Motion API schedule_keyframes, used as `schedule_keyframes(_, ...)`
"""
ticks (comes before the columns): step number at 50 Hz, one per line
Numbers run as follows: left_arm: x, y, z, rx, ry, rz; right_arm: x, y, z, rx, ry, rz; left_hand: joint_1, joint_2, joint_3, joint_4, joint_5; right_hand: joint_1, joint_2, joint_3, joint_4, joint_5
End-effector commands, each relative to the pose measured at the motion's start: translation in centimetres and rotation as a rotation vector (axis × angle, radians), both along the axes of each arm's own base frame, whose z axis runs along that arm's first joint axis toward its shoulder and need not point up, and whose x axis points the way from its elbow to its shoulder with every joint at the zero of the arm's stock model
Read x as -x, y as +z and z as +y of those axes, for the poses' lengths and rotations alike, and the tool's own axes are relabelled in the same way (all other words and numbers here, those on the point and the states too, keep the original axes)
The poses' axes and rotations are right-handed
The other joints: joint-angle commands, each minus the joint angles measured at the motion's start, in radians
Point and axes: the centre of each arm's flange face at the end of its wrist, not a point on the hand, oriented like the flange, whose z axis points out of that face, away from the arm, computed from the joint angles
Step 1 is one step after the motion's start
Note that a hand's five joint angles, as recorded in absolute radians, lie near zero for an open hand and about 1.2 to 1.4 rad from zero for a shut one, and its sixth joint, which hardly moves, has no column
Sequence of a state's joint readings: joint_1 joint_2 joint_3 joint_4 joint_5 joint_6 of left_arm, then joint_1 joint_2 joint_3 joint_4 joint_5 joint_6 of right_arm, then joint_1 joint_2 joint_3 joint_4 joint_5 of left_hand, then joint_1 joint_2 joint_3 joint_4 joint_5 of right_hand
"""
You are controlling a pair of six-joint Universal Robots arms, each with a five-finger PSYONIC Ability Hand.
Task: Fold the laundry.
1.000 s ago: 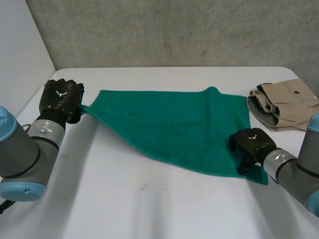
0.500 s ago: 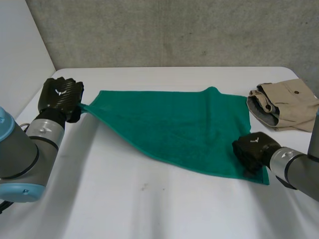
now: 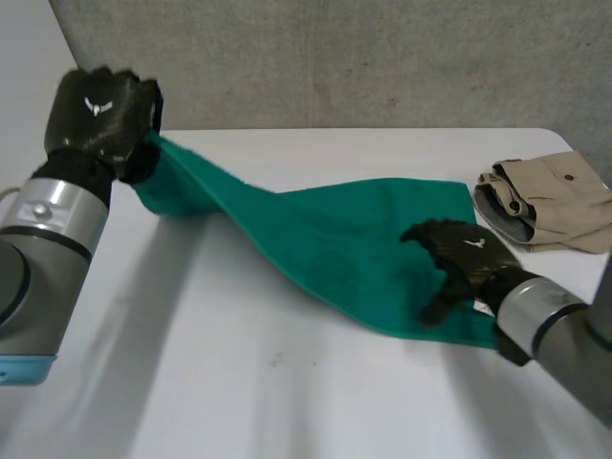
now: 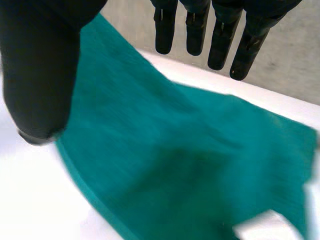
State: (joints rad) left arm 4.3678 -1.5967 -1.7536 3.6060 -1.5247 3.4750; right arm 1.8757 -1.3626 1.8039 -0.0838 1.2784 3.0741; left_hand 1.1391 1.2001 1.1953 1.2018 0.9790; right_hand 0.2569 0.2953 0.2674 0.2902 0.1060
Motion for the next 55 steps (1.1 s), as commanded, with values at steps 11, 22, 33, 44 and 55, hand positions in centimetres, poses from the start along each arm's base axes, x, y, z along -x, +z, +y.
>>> schedule_keyframes(11, 2.4, 4.3, 4.9, 0.03, -0.15, 0.09, -9.6, -1.2, 2.4, -0.115, -0.096, -0.305, 0.257, 0.196, 0.201, 0.194, 0.243, -0.002, -0.04, -0.012, -0.035, -0.025)
schedule_keyframes(22, 2.4, 5.4, 6.3, 0.049, -0.17, 0.119, -9.9, -3.8, 0.0, -0.023, -0.236, -0.329, 0.257, 0.196, 0.201, 0.194, 0.243, 0.036, -0.002, 0.026, 0.003, 0.013)
schedule_keyframes(33, 1.9, 6.1, 5.9, 0.034, -0.17, 0.184, -8.3, -6.1, -1.3, -0.027, -0.297, -0.265, 0.257, 0.196, 0.201, 0.194, 0.243, 0.101, 0.063, 0.091, 0.068, 0.077)
schedule_keyframes(44, 0.3, 6.1, 4.2, 0.036, -0.09, 0.199, 0.2, -4.9, -5.8, 0.087, -0.404, -0.078, 0.257, 0.196, 0.201, 0.194, 0.243, 0.327, 0.289, 0.316, 0.294, 0.303)
schedule_keyframes(55, -0.8, 5.6, 3.0, 0.021, -0.044, 0.202, 2.1, -6.6, -6.2, 0.049, -0.249, 0.054, 0.257, 0.196, 0.201, 0.194, 0.243, 0.476, 0.438, 0.466, 0.443, 0.453)
